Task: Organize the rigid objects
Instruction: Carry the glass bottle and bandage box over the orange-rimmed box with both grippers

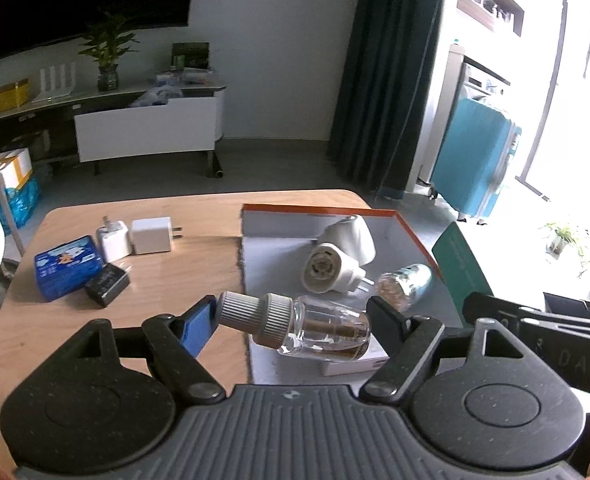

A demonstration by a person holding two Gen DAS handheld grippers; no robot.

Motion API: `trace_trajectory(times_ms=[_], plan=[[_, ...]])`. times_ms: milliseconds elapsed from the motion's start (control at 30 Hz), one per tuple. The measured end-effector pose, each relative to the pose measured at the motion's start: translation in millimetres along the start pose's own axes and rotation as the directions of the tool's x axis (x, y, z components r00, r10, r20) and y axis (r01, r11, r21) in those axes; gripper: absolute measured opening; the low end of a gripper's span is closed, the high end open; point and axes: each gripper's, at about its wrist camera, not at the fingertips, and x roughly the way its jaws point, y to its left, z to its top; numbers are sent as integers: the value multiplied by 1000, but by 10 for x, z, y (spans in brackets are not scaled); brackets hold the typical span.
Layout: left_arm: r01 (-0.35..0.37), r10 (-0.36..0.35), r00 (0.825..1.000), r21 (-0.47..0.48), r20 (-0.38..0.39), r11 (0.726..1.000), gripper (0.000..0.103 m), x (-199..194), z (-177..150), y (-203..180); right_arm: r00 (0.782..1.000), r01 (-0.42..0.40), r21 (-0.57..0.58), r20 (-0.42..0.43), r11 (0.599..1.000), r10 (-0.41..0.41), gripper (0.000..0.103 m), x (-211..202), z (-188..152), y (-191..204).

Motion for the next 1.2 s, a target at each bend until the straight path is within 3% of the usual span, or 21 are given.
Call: trace_trajectory(times_ms=[400,1200], plan=[[34,-34,999,28,-4,999,82,172,74,-192,999,34,29,23,999,-34,84,84,118,-198],[30,-29,999,14,-38,999,82,385,148,-273,1000,0,17,-3,1000,0,84,427,283,-203]])
